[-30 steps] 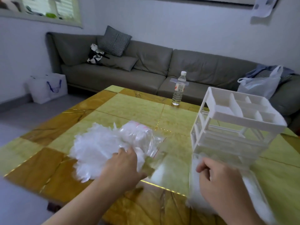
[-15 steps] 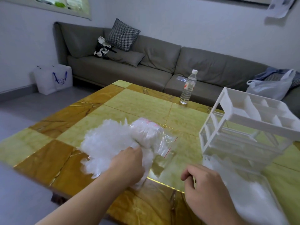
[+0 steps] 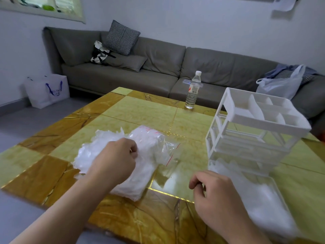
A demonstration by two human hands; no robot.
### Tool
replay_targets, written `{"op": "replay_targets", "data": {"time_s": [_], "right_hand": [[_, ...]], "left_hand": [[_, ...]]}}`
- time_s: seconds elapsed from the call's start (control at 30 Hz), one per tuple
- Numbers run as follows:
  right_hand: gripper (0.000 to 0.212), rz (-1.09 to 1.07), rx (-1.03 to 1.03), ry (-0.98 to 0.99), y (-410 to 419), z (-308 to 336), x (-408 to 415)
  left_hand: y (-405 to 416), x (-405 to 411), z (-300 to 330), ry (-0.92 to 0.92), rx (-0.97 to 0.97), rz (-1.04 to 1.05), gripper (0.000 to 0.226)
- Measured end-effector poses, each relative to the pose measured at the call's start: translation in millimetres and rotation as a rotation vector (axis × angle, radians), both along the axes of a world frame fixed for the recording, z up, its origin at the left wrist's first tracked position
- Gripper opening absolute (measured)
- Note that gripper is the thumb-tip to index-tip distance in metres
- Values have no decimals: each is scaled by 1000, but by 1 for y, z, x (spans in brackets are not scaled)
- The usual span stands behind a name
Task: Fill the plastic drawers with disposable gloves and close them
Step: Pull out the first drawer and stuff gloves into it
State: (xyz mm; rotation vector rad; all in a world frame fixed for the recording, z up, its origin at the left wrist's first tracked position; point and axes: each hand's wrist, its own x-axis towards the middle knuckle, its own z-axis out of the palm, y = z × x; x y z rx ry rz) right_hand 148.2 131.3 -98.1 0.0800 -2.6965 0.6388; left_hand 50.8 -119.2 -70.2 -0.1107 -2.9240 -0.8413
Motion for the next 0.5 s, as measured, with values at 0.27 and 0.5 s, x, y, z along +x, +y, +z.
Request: {"op": "replay_targets", "data": {"time_s": [0.27, 0.5], "right_hand": [[14, 75, -451, -106, -15, 13, 3], [45, 168, -1431, -462, -32, 28, -6]], "left_hand": [[18, 22, 21, 310, 167, -157, 21], [72, 71, -1, 426, -57, -572, 14]]}}
